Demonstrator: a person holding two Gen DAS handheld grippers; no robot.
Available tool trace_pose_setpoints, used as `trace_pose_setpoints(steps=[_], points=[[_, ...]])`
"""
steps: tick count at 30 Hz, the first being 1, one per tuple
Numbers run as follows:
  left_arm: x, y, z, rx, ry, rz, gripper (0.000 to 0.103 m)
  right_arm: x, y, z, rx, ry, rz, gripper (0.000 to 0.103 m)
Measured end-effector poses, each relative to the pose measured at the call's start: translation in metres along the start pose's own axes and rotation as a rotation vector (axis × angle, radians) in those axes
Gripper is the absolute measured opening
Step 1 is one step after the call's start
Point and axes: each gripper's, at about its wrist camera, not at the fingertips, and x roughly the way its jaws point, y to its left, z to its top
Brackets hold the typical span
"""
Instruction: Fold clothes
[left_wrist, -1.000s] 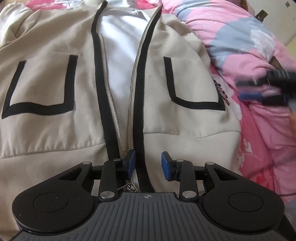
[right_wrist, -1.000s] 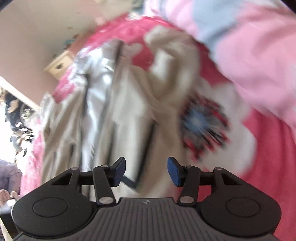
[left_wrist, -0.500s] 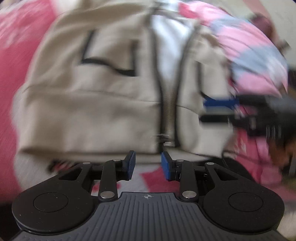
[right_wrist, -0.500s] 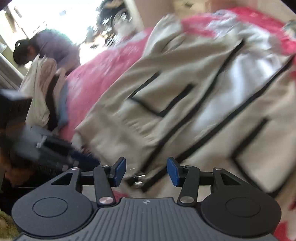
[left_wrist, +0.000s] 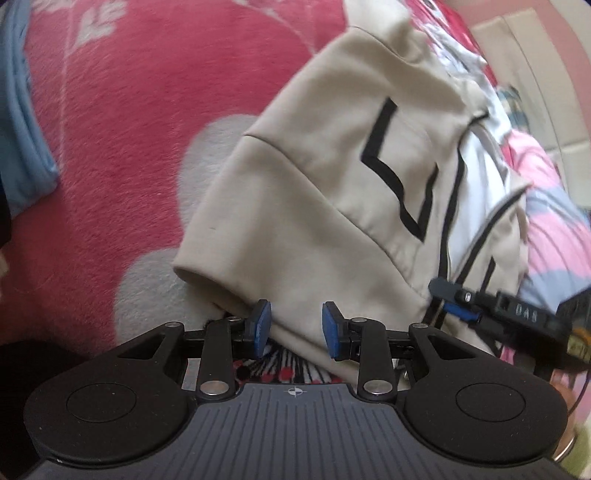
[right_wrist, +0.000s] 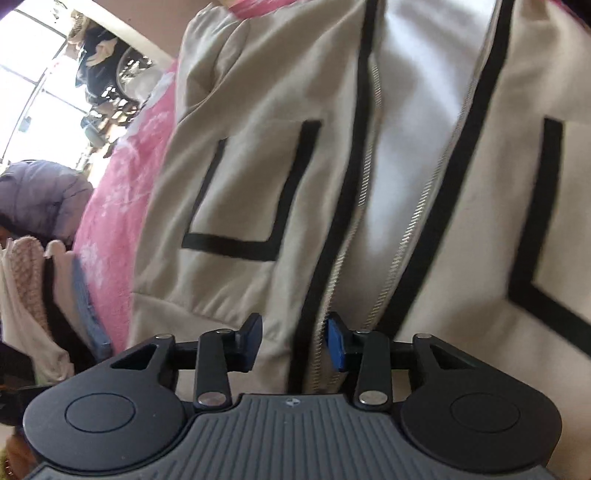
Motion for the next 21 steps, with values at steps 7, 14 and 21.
trace_pose_setpoints(steps=[7,14,21], points=[[0.004,0.0,-0.001,-0.028,-0.044,0.023,0.028,0.0,-0.012,-0.003,0.116,-0.032,0.008,0.038],[0.004,0.0,-0.001,-0.029,-0.085,0.056,0.0,0.002,-0.004,-0.004,0.045,-0.037,0.014,0.008],[-0.001,0.0,-0.004,0.018,-0.089,0.114,0.0,-0.002,0.003,-0.008,0.003,-0.03,0.013,0.007]])
